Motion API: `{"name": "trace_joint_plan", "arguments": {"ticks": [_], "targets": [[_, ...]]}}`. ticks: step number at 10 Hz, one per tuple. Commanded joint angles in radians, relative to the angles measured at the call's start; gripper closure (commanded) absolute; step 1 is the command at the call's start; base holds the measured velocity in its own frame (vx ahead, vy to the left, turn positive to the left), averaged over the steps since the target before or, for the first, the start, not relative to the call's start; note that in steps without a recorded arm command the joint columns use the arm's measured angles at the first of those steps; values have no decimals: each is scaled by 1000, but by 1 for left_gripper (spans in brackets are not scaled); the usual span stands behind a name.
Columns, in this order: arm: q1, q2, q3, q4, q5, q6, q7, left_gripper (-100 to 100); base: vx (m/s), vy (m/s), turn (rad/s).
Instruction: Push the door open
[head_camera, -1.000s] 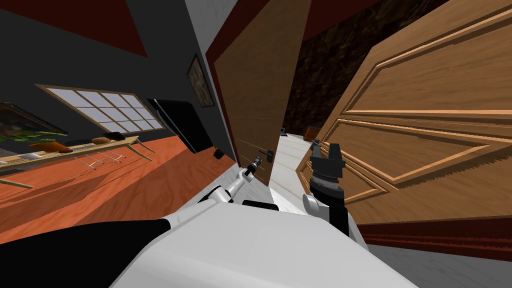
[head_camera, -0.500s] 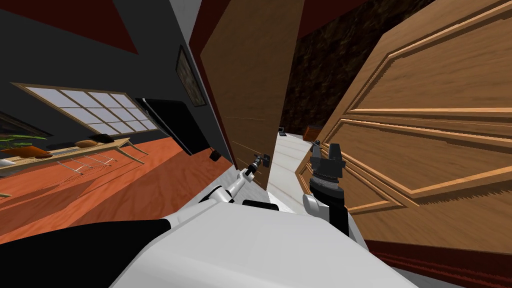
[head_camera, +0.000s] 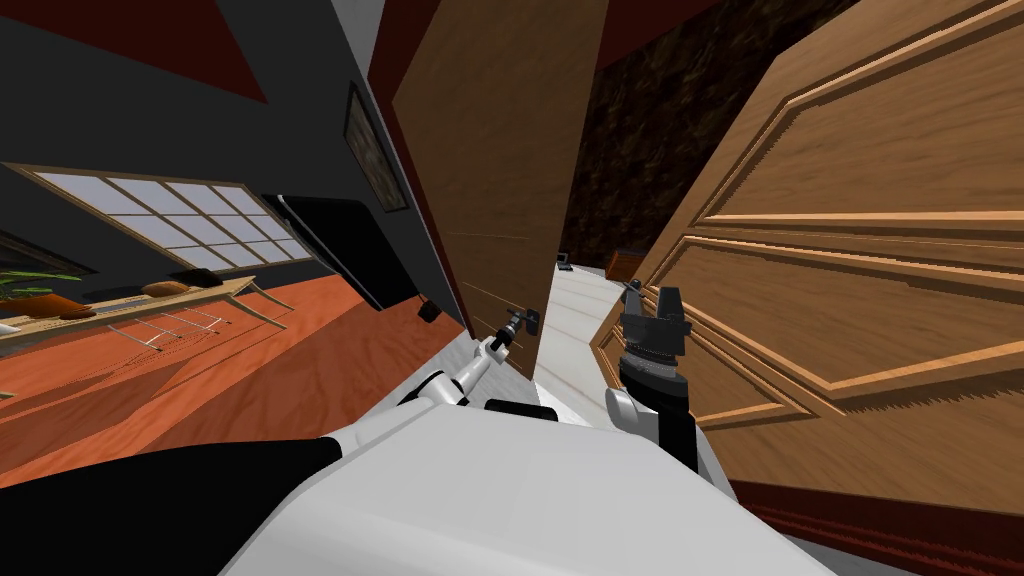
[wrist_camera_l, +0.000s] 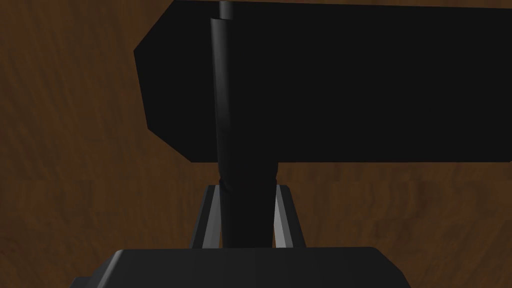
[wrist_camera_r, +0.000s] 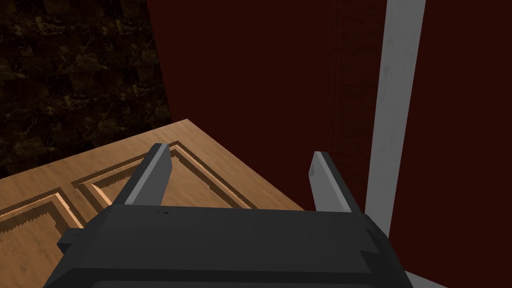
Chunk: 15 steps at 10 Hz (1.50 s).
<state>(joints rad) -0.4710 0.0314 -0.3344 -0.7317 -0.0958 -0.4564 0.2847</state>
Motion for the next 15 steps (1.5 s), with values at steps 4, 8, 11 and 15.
{"name": "trace_joint_plan", "arguments": {"ticks": [4, 8, 11, 15], "targets": [[1, 14, 23, 3, 6, 1, -10, 100, 52, -63, 20], [1, 25, 45, 6, 12, 1, -20, 100, 83, -87, 19], [2, 33, 65, 9, 17, 2, -29, 100, 118, -133, 59], [3, 45, 104, 14, 27, 3, -47, 100, 101, -109, 37]]}}
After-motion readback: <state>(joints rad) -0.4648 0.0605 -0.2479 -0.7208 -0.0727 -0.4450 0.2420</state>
